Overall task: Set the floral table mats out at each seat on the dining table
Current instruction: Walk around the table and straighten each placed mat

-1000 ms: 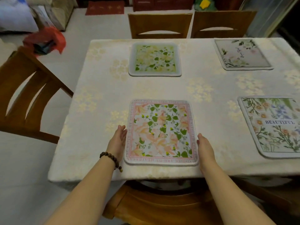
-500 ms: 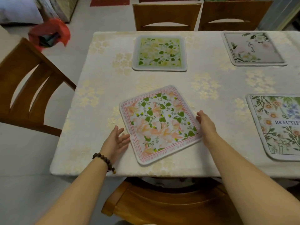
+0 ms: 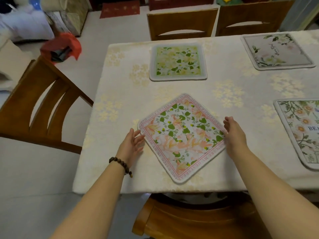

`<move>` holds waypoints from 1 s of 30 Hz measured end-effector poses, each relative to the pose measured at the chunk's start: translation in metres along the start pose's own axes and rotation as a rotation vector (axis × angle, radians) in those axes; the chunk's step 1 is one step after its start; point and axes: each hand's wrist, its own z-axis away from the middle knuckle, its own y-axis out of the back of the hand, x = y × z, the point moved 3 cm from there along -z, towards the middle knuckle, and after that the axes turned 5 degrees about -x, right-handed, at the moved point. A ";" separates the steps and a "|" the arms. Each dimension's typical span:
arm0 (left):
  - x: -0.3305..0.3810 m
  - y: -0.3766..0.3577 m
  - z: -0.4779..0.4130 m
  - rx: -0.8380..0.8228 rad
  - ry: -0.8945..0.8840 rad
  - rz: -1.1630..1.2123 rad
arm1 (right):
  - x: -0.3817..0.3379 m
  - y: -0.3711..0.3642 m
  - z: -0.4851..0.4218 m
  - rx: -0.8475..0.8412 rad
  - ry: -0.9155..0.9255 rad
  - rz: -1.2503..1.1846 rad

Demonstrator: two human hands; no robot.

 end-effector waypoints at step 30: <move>0.023 -0.010 -0.056 0.002 0.034 -0.723 | 0.069 0.002 0.068 -0.066 -0.114 -0.065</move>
